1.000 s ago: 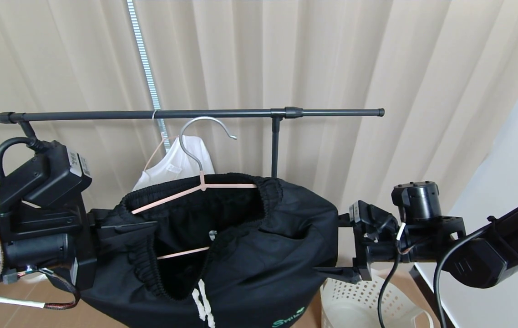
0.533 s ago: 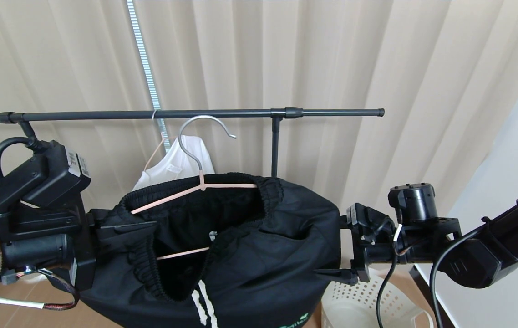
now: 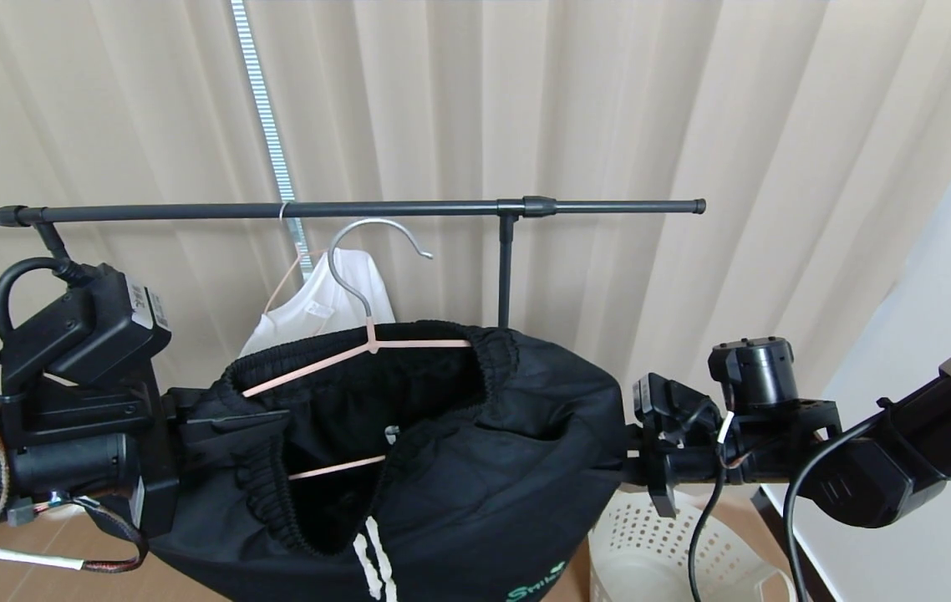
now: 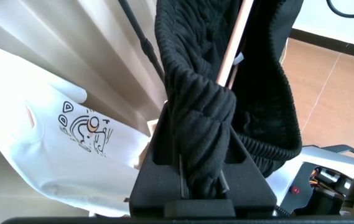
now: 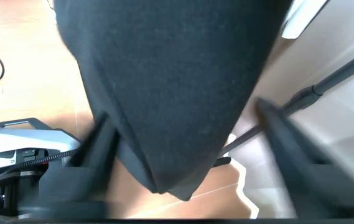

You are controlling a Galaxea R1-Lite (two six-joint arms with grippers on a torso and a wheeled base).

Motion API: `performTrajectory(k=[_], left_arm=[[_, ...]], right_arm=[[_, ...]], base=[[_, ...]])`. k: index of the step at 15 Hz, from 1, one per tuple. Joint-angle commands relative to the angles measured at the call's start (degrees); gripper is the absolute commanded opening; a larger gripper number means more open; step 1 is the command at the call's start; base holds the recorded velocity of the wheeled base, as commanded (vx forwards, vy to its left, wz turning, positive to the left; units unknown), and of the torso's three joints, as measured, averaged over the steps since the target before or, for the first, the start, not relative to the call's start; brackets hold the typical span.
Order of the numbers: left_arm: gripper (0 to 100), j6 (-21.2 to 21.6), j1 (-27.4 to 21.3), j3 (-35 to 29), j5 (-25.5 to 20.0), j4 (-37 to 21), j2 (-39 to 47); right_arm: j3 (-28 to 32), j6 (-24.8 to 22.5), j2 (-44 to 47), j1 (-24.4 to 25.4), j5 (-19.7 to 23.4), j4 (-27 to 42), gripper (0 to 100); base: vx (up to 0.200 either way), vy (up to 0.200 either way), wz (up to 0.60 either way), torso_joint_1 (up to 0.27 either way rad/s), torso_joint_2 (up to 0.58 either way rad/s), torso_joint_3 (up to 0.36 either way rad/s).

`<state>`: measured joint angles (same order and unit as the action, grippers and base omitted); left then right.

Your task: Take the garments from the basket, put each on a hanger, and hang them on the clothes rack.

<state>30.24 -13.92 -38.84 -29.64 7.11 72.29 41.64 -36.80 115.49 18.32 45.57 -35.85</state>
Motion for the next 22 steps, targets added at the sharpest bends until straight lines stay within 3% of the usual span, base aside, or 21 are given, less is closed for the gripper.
performTrajectory(k=[1,13,22], left_arm=[[0,-0.9,0.0,0.4,0.0,0.0,0.1],[0,-1.9,5.4,2.7,0.0,0.0,-0.9],[0,-2.0,6.6,3.3,-0.1,-0.1,-2.3]], right_arm=[[0.1,0.0,-0.4,-0.5,0.0,-0.1,0],[2.9,0.2,0.5,-5.9,0.0,0.2,0],[5.4,0.8,2.7,-8.5,0.1,0.2,0]], base=[[0.0,0.0,0.0,0.0,0.0,0.0],[0.0,0.0,0.0,0.0,0.0,0.0],[0.0,0.0,0.0,0.0,0.0,0.0]])
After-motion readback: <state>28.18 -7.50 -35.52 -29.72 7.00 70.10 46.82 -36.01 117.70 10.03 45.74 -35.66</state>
